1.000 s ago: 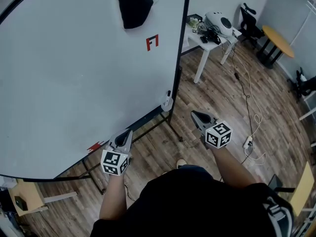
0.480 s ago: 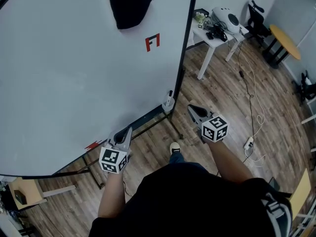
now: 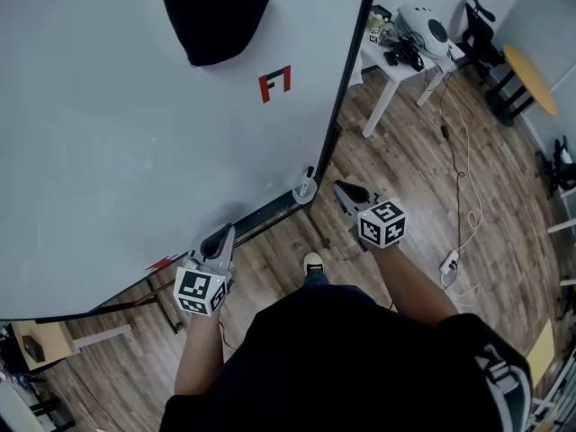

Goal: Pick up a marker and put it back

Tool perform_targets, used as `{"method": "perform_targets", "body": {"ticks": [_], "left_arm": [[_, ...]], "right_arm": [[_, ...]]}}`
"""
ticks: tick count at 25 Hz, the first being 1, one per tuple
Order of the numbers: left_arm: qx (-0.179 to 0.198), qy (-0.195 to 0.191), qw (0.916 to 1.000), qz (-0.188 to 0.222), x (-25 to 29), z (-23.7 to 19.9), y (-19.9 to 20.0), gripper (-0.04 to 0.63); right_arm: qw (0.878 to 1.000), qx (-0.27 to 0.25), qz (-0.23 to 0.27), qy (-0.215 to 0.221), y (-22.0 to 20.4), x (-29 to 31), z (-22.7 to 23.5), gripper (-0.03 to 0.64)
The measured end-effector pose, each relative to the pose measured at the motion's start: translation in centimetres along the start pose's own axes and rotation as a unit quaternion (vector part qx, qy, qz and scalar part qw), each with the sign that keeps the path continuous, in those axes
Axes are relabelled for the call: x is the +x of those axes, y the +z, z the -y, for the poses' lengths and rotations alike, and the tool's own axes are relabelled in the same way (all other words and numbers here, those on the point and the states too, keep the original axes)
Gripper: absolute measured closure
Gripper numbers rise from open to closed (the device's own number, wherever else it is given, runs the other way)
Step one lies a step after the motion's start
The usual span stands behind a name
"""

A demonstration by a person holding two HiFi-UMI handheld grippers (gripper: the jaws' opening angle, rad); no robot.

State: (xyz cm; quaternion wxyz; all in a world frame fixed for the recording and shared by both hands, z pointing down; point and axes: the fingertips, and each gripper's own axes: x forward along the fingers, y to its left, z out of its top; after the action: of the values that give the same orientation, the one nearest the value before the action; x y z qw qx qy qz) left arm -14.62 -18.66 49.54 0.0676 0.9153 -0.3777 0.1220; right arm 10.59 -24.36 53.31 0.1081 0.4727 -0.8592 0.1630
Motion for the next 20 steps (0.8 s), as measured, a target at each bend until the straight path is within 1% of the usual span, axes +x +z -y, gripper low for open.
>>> {"method": "perform_targets", "body": {"ticks": [6,16,20], "left_arm": [[-0.009,0.004,0.9999,-0.011,1.1,-0.6,-0.6,0.584],[-0.022,0.015,0.9996,-0.013,1.8,-1.2,-0.4,0.584],[-0.024,0.018,0.9994,-0.018,2.1,-1.5,-0.6,0.584]], "right_arm": [[1.0,0.005,-0.022,0.007,-1.0,2.7,1.6,0.578],[0.997,0.032,-0.069,0.011,-4.4,6.8,3.7,0.566],[0.996,0.034,-0.085,0.015,-5.7,8.3,4.1,0.561]]}}
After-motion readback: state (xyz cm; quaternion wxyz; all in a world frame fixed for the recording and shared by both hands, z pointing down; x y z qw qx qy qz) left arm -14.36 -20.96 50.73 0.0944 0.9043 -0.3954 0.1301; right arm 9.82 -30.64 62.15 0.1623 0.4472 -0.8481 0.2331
